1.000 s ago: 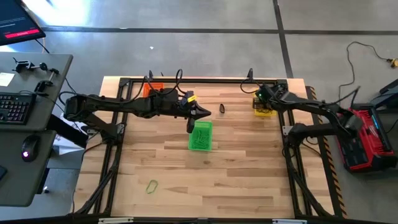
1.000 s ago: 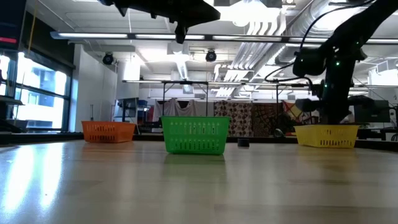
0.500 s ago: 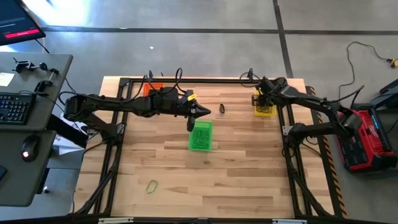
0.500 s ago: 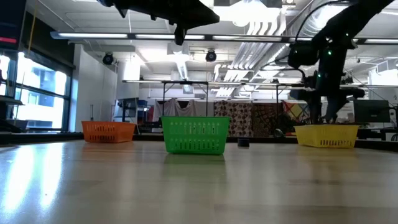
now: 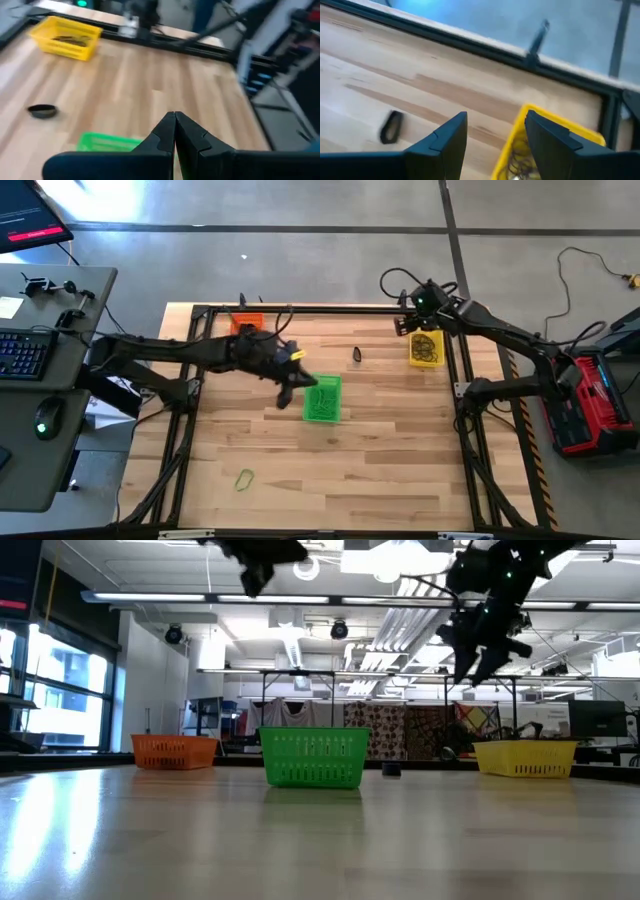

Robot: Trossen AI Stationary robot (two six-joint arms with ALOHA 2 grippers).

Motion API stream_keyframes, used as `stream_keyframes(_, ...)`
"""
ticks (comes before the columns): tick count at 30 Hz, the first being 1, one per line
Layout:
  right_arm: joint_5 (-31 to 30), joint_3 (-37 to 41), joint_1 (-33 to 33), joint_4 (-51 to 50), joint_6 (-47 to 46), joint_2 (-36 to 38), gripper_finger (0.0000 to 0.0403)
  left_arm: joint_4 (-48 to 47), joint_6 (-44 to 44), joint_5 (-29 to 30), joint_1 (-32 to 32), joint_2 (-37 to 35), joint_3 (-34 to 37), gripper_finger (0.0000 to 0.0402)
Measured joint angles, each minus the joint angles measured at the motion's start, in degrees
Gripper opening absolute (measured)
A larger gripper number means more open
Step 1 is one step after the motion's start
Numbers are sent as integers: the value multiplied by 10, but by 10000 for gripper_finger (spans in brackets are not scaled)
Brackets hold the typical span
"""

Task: Sort rubber bands into baskets
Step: Put the green rubber band into the green bin

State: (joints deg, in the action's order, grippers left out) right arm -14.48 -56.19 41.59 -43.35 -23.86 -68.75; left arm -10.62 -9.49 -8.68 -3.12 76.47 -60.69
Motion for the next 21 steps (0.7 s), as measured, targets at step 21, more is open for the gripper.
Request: stream_keyframes(21, 92, -19, -63, 71, 76, 0, 187, -347, -370, 80, 335, -84, 0, 0)
